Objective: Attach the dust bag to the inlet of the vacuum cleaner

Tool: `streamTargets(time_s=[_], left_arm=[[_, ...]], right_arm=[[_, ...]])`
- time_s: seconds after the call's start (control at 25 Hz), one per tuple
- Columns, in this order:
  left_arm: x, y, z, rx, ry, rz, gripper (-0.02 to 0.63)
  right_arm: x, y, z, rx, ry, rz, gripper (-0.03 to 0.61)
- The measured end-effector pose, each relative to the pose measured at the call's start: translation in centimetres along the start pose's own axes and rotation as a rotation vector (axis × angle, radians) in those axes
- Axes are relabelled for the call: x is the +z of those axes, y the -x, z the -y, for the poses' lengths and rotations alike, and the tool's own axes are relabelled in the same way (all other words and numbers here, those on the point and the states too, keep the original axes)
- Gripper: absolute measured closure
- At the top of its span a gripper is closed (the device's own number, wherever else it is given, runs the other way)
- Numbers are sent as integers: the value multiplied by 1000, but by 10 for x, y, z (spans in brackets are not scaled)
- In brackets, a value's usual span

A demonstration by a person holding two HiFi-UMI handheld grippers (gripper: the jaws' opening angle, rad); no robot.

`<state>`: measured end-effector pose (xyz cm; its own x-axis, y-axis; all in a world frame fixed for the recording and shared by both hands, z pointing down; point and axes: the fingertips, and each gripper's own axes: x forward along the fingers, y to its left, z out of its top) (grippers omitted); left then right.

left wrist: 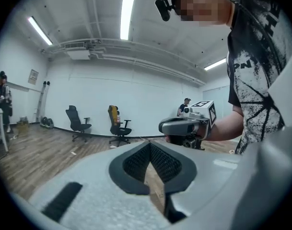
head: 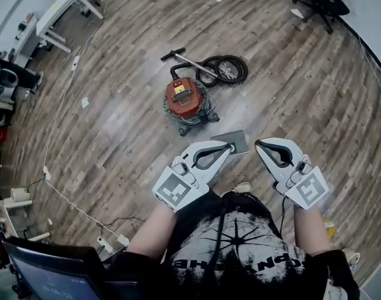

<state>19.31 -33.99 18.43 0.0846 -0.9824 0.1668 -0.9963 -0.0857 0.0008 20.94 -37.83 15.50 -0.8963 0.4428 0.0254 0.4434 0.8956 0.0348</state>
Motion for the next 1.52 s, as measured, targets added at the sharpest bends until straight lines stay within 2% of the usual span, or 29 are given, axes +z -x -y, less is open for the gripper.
streamTargets(time_s=[0.16, 0.32, 0.44, 0.64, 0.68, 0.76, 0.88, 0.96, 1.04, 1.24, 1.4, 1.52], left_arm=[[-8, 35, -28, 43, 28, 28, 615], [-13, 57, -53, 21, 24, 27, 615], [-25, 60, -60, 6, 41, -6, 615], [-54, 50, -71, 25, 129, -41, 616], [-58, 44, -70, 20, 134, -50, 615], [-66, 33, -68, 12, 135, -60, 615], [-88, 21, -67, 13, 141, -64, 615], [-114, 12, -69, 11, 131, -73, 615], [-149, 3, -74, 7, 120, -68, 615], [-263, -35, -92, -46, 110, -76, 615], [-369, -74, -102, -138, 50, -80, 615], [-447, -100, -108, -171, -7, -105, 615]], right_arm=[[-1, -42, -14, 50, 44, -60, 574], [-12, -74, -15, 54, 78, -133, 574], [-32, -82, -14, 55, 88, -190, 574], [-120, -69, -6, 137, 184, -471, 574], [-137, -68, -5, 154, 182, -508, 574], [-168, -66, -5, 184, 163, -570, 514], [-222, -63, -8, 205, 133, -626, 504], [-271, -58, -6, 223, 145, -683, 483], [-337, -52, -6, 246, 165, -762, 461], [-559, -32, -15, 293, 138, -992, 375], [-742, -16, -15, 305, 164, -1130, 343], [-857, -4, -10, 340, 210, -1219, 331]])
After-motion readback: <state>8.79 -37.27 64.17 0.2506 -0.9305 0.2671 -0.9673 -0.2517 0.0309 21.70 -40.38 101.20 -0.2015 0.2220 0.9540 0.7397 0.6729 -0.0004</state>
